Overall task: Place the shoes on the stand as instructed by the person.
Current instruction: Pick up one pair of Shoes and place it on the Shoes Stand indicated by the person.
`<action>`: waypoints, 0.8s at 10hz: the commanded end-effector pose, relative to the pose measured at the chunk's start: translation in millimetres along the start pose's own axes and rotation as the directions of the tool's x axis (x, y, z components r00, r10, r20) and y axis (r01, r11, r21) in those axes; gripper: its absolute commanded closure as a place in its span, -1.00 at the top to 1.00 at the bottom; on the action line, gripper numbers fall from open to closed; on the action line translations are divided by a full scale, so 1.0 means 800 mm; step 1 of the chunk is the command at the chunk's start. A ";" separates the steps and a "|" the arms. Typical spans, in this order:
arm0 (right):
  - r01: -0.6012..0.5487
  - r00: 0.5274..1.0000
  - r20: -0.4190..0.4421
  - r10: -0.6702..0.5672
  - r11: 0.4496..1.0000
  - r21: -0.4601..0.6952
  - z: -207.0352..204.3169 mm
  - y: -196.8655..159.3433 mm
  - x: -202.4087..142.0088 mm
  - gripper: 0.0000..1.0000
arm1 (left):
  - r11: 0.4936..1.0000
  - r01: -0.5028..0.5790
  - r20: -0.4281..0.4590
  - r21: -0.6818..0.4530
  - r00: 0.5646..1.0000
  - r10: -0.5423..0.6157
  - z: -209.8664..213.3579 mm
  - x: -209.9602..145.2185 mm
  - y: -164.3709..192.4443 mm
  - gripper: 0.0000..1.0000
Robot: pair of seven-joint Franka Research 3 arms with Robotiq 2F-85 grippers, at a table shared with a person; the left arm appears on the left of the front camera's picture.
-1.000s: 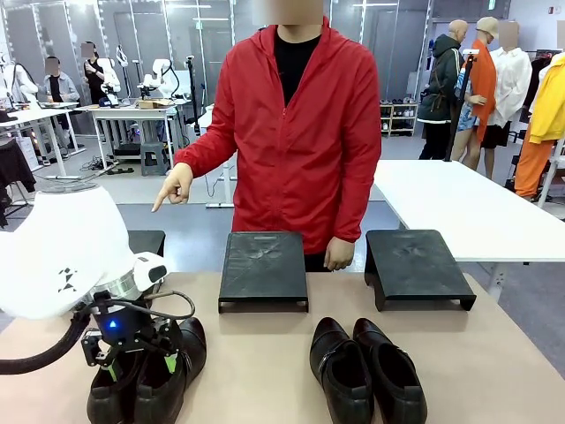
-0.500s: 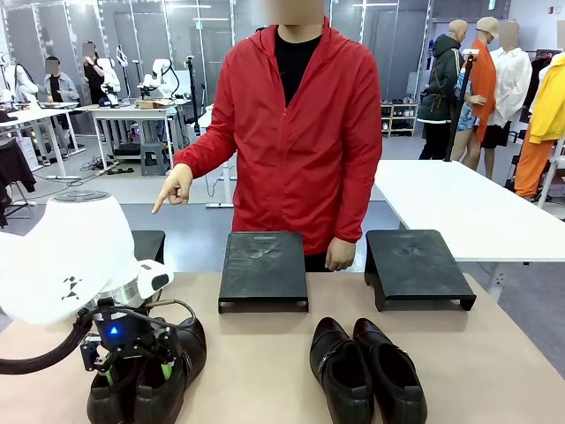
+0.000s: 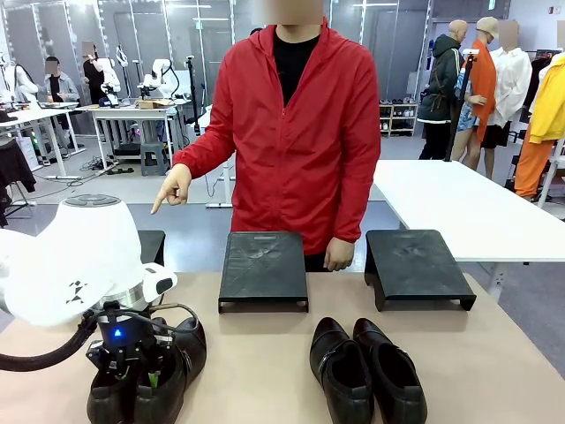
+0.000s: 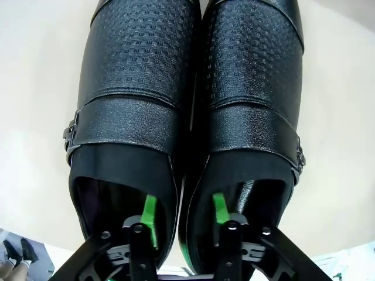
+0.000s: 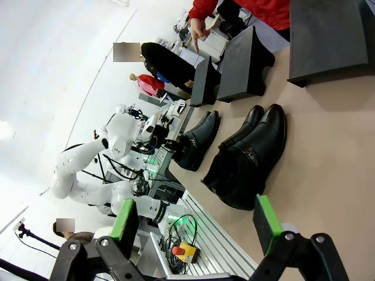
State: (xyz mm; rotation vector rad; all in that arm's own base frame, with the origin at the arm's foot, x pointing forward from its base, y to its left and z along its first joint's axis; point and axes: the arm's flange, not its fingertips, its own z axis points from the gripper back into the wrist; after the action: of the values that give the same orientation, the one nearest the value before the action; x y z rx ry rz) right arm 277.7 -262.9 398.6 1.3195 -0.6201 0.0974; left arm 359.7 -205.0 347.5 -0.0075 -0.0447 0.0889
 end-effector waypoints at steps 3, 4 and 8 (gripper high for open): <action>-0.007 1.000 0.001 0.007 1.000 0.011 0.000 0.001 -0.001 1.00 | 1.000 -0.011 0.032 0.019 0.999 0.010 -0.002 0.004 -0.011 -1.00; -0.007 1.000 0.001 0.007 1.000 0.011 0.000 0.001 -0.001 1.00 | 1.000 -0.014 0.047 0.014 0.999 0.014 0.005 0.002 -0.007 -1.00; -0.007 1.000 0.001 0.007 1.000 0.011 0.000 0.001 -0.001 1.00 | 1.000 0.025 0.145 0.001 0.989 -0.025 0.099 -0.019 0.011 -1.00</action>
State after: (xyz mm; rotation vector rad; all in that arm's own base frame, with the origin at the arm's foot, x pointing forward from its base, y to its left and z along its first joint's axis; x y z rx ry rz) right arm 277.7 -262.8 398.5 1.3196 -0.6198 0.0974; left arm 350.8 -206.3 392.2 -0.0229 -0.1338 0.0596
